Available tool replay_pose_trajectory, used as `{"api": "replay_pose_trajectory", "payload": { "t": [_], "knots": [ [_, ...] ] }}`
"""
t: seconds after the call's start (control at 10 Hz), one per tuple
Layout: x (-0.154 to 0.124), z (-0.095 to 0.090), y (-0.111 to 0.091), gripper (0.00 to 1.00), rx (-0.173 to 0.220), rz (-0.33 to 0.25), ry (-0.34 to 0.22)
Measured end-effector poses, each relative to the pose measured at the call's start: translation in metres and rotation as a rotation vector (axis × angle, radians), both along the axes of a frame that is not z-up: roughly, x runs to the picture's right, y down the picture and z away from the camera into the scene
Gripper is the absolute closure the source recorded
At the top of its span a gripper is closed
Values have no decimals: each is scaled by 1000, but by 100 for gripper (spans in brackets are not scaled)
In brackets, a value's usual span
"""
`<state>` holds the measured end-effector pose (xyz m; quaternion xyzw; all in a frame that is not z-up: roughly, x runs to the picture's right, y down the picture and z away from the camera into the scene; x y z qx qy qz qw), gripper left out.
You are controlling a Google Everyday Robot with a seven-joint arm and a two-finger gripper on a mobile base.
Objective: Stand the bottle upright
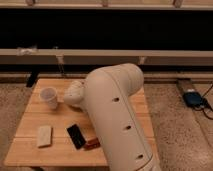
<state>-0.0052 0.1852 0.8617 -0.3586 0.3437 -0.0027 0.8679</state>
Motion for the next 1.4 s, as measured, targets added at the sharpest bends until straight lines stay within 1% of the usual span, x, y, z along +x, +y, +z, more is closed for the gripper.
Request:
{"api": "replay_pose_trajectory", "payload": {
  "t": [0.3,0.7,0.8,0.9,1.0,1.1,1.3,1.4],
  "knots": [
    [2,-1,0,35,-7,-24,11],
    [2,1,1,35,-10,-28,14],
    [3,1,1,37,-11,-28,16],
    [3,1,1,44,-11,-27,17],
    [4,2,0,56,-3,-20,25],
    [4,1,0,66,-2,-14,27],
    [3,1,-3,88,6,-2,31],
    [3,1,-3,96,8,1,34]
  ]
}}
